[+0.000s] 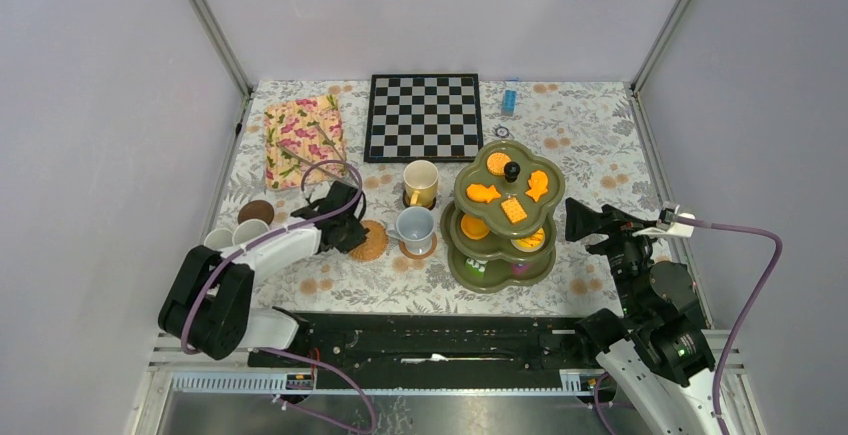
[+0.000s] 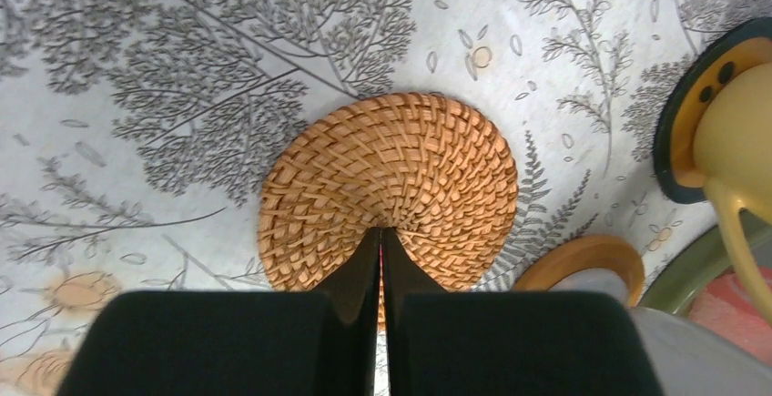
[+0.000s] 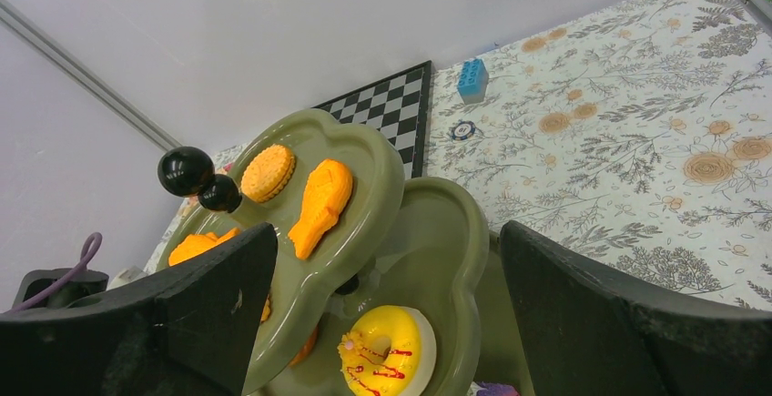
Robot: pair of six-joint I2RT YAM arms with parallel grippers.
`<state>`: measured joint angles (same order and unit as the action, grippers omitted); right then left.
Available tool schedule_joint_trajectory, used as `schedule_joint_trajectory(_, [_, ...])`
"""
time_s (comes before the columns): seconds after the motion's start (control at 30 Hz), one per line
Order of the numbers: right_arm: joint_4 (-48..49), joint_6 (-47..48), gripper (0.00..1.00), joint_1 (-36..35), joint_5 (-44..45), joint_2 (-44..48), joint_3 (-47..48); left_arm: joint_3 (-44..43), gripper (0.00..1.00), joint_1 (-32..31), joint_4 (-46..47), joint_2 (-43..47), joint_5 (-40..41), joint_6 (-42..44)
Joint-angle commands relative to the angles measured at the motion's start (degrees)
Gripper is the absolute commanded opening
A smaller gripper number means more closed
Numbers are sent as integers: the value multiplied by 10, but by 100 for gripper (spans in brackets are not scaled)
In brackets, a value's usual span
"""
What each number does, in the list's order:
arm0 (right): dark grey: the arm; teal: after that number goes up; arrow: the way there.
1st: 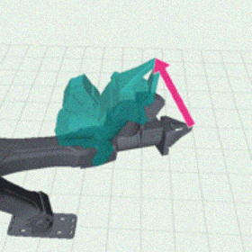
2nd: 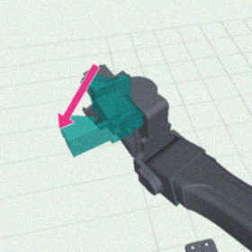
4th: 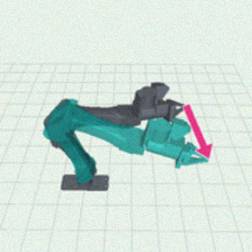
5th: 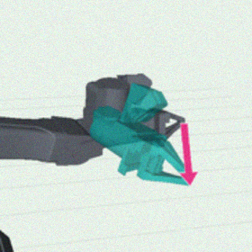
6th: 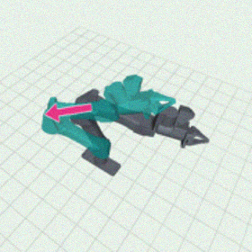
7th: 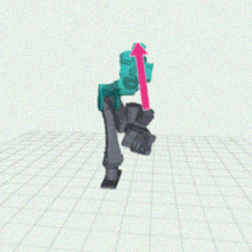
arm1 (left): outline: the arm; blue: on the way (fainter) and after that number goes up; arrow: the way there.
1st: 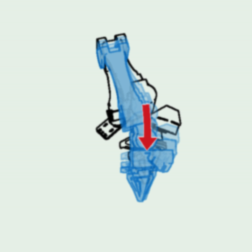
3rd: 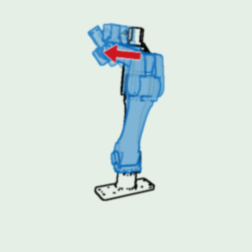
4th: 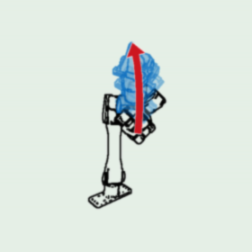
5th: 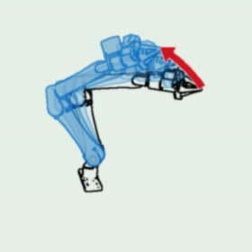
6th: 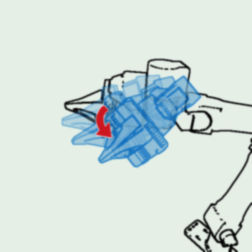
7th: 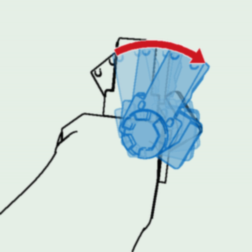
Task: Serve the afternoon tea
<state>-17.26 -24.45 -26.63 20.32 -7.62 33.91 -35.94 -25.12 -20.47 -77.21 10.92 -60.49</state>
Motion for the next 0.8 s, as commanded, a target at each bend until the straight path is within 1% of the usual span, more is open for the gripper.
schedule_joint_trajectory(0.0, [29,-2,98,-3,-2,-4,9,-19,0,-2,-54,28,36,8])
schedule_joint_trajectory(0.03, [29,-2,98,-3,-4,-6,8,-36,3,-2,-60,30,40,18])
schedule_joint_trajectory(0.07, [31,-2,98,-3,-6,-8,9,-55,9,-2,-68,34,47,29])
schedule_joint_trajectory(0.17, [34,1,98,-3,-8,-9,11,-127,35,-1,-111,51,81,62])
schedule_joint_trajectory(0.3, [30,3,98,-3,-4,-1,10,-206,74,4,-186,103,175,106])
schedule_joint_trajectory(0.33, [30,2,98,-3,-2,2,9,-215,82,12,-204,118,199,115])
schedule_joint_trajectory(0.4, [26,1,98,-3,0,6,8,-224,96,53,-230,147,222,139])
schedule_joint_trajectory(0.43, [24,1,98,-3,0,7,8,-225,99,82,-238,160,223,156])
schedule_joint_trajectory(0.57, [22,3,98,-3,3,11,8,-223,99,219,-269,183,215,214])
schedule_joint_trajectory(0.63, [23,4,98,-3,3,13,8,-222,99,278,-283,176,206,220])
schedule_joint_trajectory(0.77, [23,4,98,-3,3,15,8,-204,99,353,-285,138,130,224])
